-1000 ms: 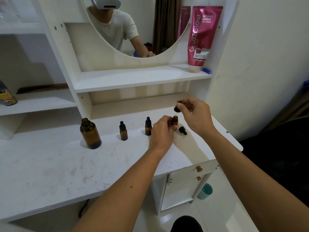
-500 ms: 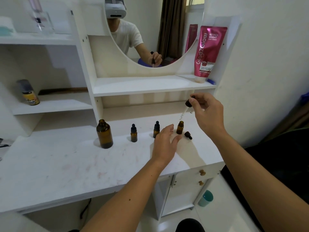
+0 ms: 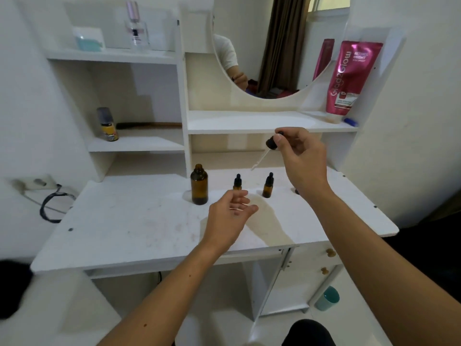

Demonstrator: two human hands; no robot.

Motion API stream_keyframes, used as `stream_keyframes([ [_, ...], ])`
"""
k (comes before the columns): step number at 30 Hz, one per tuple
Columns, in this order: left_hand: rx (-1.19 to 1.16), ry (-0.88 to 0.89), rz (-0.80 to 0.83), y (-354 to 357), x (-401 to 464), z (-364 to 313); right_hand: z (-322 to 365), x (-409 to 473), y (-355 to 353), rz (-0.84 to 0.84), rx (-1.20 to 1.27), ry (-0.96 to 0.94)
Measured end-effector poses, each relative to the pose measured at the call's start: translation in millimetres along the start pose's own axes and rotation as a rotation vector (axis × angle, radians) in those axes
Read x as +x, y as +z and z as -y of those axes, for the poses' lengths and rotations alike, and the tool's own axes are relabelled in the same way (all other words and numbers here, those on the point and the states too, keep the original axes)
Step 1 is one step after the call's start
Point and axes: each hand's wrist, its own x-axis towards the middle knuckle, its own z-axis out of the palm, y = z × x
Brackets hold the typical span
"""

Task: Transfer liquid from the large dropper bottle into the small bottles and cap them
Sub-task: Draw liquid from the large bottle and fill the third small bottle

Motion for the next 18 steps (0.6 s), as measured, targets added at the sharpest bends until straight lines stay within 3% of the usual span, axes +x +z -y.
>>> stream_keyframes([
  [11, 0.192, 0.033, -0.397, -94.7, 5.0, 16.3, 34.6, -2.1, 80.8, 0.062, 0.168, 0.032],
  [13, 0.174, 0.007, -0.385, -100.7, 12.4, 18.2, 38.3, -0.8, 89.3, 0.071, 0.18, 0.027],
  [18, 0.141, -0.082, -0.172, -96.9, 26.6, 22.0, 39.9, -1.5, 102.1, 0.111, 0.135, 0.015],
])
